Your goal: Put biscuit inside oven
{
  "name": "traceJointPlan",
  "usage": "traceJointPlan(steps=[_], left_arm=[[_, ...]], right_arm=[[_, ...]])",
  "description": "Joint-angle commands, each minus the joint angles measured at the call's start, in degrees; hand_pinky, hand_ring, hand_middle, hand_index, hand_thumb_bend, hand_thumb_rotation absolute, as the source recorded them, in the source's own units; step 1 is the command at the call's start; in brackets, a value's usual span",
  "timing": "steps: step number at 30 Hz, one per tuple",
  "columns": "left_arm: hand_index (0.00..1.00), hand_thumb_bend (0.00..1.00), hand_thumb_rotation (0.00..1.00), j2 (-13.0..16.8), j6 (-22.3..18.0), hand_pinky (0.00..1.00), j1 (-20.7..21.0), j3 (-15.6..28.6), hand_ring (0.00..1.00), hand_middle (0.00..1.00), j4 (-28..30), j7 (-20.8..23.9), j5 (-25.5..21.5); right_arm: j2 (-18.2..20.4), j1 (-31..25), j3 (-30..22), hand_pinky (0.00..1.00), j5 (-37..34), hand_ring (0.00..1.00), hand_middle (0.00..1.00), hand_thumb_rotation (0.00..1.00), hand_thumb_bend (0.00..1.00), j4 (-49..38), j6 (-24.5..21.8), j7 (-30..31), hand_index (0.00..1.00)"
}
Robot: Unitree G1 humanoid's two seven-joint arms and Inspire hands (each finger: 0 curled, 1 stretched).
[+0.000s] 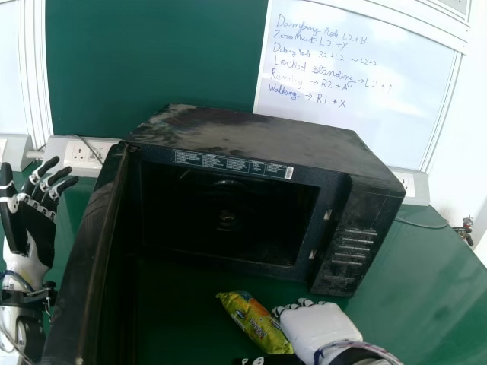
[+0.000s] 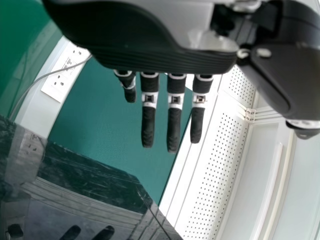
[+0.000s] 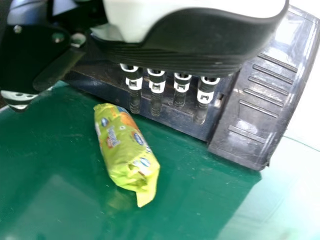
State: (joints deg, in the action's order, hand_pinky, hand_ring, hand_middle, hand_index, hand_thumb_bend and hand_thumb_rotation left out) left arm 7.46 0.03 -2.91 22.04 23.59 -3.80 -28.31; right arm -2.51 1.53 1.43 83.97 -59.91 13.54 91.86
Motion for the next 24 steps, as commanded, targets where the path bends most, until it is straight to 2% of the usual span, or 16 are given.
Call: traceJointPlan(steps=[1,13,24], left_arm=[[0.73,0.67,0.59,0.4,0.0,0.67,1.0,0.5,0.66,0.67,-0.4,-0.2,-0.8],[0.74,0.67,0.6,0.8,-0.4,0.67,0.5,0.9,0.66,0.67,-0.3,-1.2,-0.7],[0.73,0.66,0.59,0.5,0.5,0.67,0.3,0.6,0.66,0.67,0.5,-0.7,-0.6]], right_arm=[[-0.3,-0.1,-0.2,0.88,0.0,0.93,0.96,0.43,1.0,-0.1,0.2,-0.3,0.95],[-2.2,-0.6,-0.8,0.88,0.9,0.94,0.95,0.43,1.0,-0.1,0.2,-2.1,0.94],[-0.3,-2.0,0.9,0.88,4.4,0.93,0.95,0.38,1.0,0.5,-1.6,-4.9,0.94]])
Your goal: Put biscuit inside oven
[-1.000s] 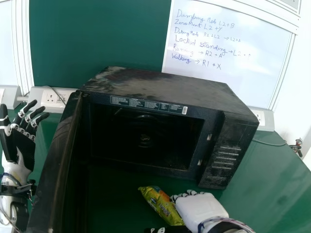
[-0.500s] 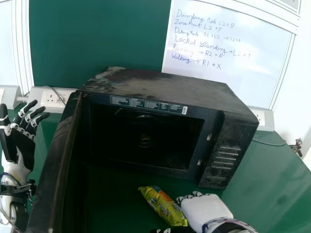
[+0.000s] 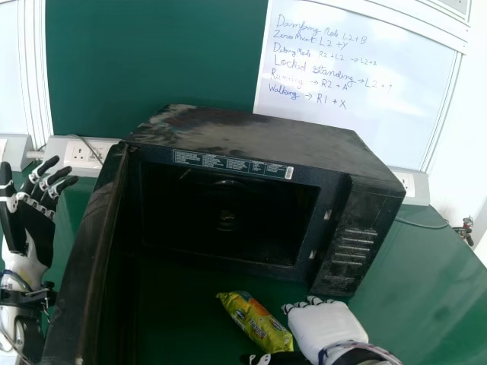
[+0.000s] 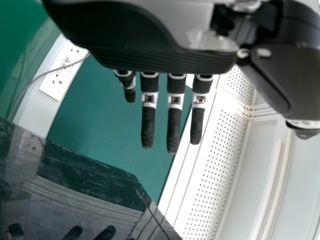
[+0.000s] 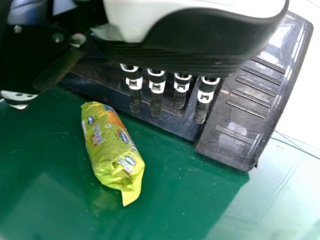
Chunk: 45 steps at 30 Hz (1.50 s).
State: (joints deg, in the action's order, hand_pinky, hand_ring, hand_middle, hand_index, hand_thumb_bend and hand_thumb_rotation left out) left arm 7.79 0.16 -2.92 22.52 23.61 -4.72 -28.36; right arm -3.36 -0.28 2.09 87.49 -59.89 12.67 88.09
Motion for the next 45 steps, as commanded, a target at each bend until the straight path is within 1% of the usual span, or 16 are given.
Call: traceJointPlan(steps=[1,3,8,11,20,26,28,33,35,42,45], left_arm=[[0.73,0.66,0.59,0.1,0.3,0.67,0.3,0.0,0.66,0.67,0.5,0.2,-0.4],[0.73,0.64,0.6,0.1,0.0,0.68,0.1,0.0,0.67,0.68,0.5,-0.1,-0.2],[0.72,0.65,0.61,0.2,-0.3,0.68,0.0,-0.1,0.66,0.67,0.5,-0.1,0.5],[0.72,0.65,0.61,0.1,-0.1,0.68,-0.2,-0.3,0.66,0.67,1.0,0.3,0.8],[0.7,0.65,0.62,-0.2,-0.2,0.68,-0.5,-0.4,0.66,0.67,1.3,0.3,1.1],[0.7,0.66,0.62,-0.2,-0.3,0.68,-0.7,-0.3,0.66,0.66,1.4,0.2,1.1],[0.7,0.64,0.61,-0.4,-0.1,0.67,-0.6,-0.3,0.66,0.66,1.5,0.5,0.9],[0.7,0.63,0.62,-0.2,-0.2,0.67,-0.7,-0.2,0.66,0.66,1.4,0.0,0.6],[0.7,0.64,0.62,-0.1,-0.5,0.67,-0.7,0.0,0.65,0.66,1.1,-0.5,0.4],[0.7,0.66,0.62,0.0,-0.1,0.67,-0.8,0.0,0.65,0.66,1.6,-0.1,0.7],[0.7,0.66,0.62,-0.2,0.0,0.67,-0.8,-0.1,0.65,0.66,1.8,0.1,0.6]], right_arm=[[0.8,-0.3,0.3,0.88,1.1,0.93,0.95,0.38,1.0,0.8,-1.0,-1.5,0.94],[1.2,0.0,0.5,0.87,1.9,0.93,0.95,0.37,1.0,1.8,-1.7,-2.0,0.94],[1.3,0.8,1.4,0.86,2.5,0.93,0.95,0.37,1.0,3.7,-2.5,-2.7,0.95],[1.2,1.0,2.5,0.85,3.5,0.93,0.95,0.39,1.0,4.7,-2.4,-3.3,0.95],[0.1,1.1,4.2,0.86,5.4,0.93,0.94,0.39,1.0,7.8,-2.8,-5.6,0.94],[0.2,1.3,4.8,0.88,5.8,0.93,0.95,0.38,1.0,9.7,-4.0,-6.8,0.94],[-0.5,1.6,5.4,0.87,5.9,0.93,0.95,0.39,1.0,10.0,-3.8,-6.6,0.94],[-1.2,1.8,5.5,0.86,5.6,0.93,0.94,0.41,1.0,11.2,-4.4,-7.4,0.93],[-1.2,2.1,5.4,0.88,5.6,0.94,0.95,0.4,1.0,11.7,-5.1,-7.4,0.93],[-2.2,2.1,5.7,0.88,5.4,0.93,0.95,0.37,1.0,13.2,-6.1,-9.3,0.94],[-3.4,1.8,6.2,0.87,5.0,0.92,0.94,0.4,1.0,13.9,-5.6,-9.9,0.93]])
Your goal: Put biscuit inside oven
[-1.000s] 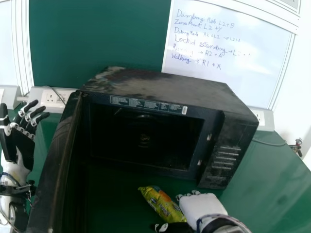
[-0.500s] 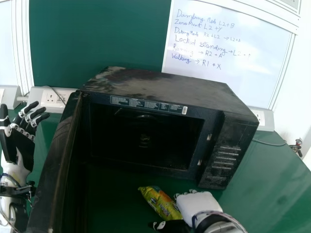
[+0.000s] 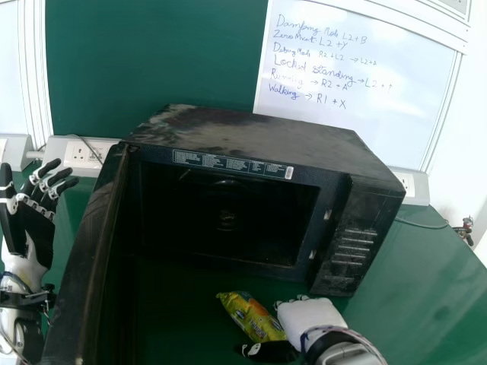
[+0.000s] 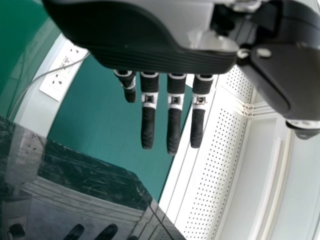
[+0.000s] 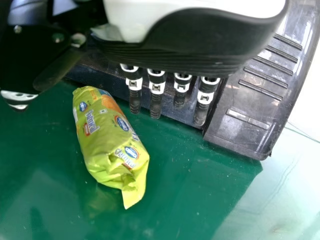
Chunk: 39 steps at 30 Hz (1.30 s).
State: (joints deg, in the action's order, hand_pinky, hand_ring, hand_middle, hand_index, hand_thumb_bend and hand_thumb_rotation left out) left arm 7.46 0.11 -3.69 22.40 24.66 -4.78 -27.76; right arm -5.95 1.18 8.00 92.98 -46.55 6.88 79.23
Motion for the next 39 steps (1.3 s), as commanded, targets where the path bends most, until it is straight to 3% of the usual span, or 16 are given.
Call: traceJointPlan(steps=[1,25,39], left_arm=[[0.7,0.65,0.62,0.2,0.0,0.67,0.0,0.0,0.65,0.66,0.7,0.0,-0.1],[0.72,0.67,0.61,-0.2,1.8,0.68,-0.1,-0.3,0.65,0.67,2.5,1.5,-1.0],[0.7,0.64,0.62,-0.5,1.3,0.67,-0.7,-0.1,0.65,0.66,2.6,1.2,-0.9]], right_arm=[[-1.2,0.2,0.5,0.87,-0.7,0.92,0.94,0.4,1.0,0.7,0.2,-1.4,0.93],[-4.7,-1.1,3.7,0.89,0.9,0.92,0.93,0.4,1.0,4.5,-1.3,-7.0,0.93],[-4.1,0.3,5.1,0.89,2.4,0.91,0.93,0.37,0.97,8.7,-4.4,-7.7,0.93]])
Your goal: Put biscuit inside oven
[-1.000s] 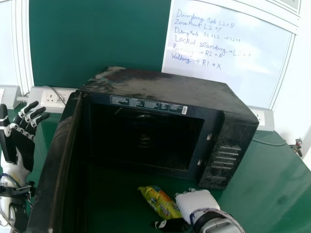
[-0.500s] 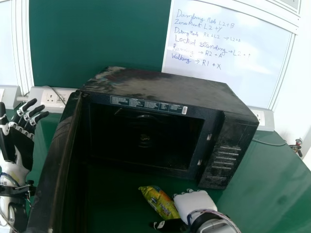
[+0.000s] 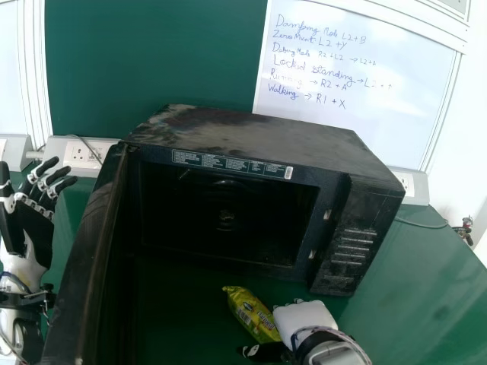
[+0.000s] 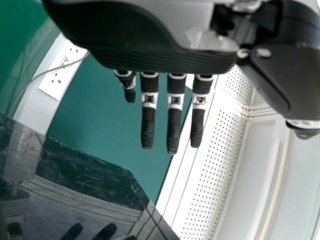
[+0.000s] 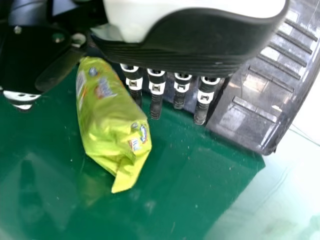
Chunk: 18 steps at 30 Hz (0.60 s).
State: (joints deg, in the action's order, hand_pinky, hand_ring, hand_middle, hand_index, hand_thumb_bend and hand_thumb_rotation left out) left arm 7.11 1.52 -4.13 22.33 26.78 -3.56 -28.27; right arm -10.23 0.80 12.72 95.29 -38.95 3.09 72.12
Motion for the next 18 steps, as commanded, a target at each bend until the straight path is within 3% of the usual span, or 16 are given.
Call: traceJointPlan(steps=[1,6,18], left_arm=[[0.7,0.64,0.62,-0.1,0.1,0.67,-0.3,-0.1,0.65,0.66,0.5,0.0,-0.5],[0.7,0.64,0.62,0.0,0.0,0.67,-0.5,0.0,0.65,0.67,0.7,-0.1,-0.4],[0.69,0.65,0.62,-0.2,0.0,0.66,-0.9,-0.1,0.65,0.66,1.0,0.0,-0.6]], right_arm=[[0.2,0.8,0.4,0.89,0.2,0.91,0.93,0.37,0.97,1.5,-0.8,-0.8,0.93],[-0.1,0.7,0.9,0.87,0.8,0.9,0.92,0.28,0.86,2.7,-1.8,-2.4,0.92],[-0.7,2.5,1.1,0.88,-0.1,0.89,0.92,0.38,1.0,4.5,-3.1,-2.7,0.92]])
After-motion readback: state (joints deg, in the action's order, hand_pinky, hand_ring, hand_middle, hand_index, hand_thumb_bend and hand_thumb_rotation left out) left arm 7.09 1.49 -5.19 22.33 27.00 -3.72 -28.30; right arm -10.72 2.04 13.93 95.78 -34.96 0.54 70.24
